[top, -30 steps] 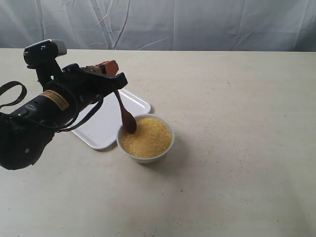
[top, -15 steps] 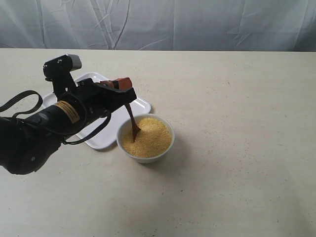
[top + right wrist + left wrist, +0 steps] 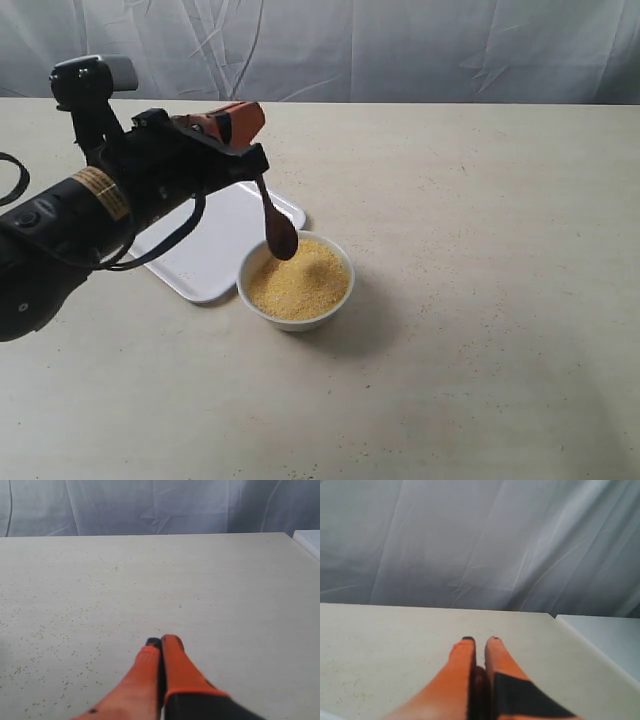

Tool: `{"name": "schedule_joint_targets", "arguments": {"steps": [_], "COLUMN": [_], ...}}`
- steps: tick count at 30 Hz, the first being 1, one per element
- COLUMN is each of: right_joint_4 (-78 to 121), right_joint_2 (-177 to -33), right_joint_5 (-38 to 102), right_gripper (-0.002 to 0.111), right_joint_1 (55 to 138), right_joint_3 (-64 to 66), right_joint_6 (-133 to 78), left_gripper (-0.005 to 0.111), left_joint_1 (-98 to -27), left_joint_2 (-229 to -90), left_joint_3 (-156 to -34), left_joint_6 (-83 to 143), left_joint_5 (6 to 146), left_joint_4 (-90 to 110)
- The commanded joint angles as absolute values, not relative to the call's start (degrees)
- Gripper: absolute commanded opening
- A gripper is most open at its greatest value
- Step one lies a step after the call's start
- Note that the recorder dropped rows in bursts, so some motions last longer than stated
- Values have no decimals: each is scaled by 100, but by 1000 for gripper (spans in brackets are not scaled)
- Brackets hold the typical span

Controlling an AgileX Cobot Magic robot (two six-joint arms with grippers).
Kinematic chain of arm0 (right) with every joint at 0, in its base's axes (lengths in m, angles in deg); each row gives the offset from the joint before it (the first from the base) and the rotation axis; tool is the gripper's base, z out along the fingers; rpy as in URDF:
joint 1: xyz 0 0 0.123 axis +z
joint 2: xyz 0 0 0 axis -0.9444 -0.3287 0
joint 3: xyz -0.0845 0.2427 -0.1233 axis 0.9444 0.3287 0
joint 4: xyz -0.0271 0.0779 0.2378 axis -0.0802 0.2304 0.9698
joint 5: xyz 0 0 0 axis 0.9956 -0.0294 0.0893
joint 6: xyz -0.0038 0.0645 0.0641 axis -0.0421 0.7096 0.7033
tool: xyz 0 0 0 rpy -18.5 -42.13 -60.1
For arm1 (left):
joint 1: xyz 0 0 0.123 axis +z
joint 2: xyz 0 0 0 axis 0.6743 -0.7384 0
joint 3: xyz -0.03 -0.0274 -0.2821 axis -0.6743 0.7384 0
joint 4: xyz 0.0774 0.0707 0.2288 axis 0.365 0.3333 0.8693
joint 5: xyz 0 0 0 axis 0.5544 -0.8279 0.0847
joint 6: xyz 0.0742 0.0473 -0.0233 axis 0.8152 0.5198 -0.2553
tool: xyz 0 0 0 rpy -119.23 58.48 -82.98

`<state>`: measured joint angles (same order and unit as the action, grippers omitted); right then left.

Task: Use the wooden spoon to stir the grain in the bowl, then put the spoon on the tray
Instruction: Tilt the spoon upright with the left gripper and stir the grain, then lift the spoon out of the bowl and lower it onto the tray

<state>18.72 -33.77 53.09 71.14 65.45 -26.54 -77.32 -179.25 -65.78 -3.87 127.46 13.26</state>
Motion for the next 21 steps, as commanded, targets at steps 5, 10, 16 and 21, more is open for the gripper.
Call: {"name": "schedule_joint_targets", "arguments": {"steps": [5,10,16,21], "right_joint_4": [1858,1858,1858,1858], "right_joint_2": [-3343,-3343,-3343,-3343], "right_joint_5": [5246,5246,5246,5246], "right_gripper": [-1,-1,-1,-1], "right_joint_1": [7081,7081,7081,7081], "right_joint_3": [6569,6569,6569,6569], "right_joint_6": [-2654,-2654,-2654,-2654], "left_gripper": [0,0,0,0], "left_joint_1": [-7726,-7614,-6627,-5427], "left_joint_2": [-17732,-17732,-17749,-18271], "left_joint_3": [-6565,-6565,-6653,-7200], "left_joint_6": [-172,-228,-1630,-3478], "left_joint_5": [12751,12657,12285,11409], "left_joint_4": [1593,420,611,2206]}}
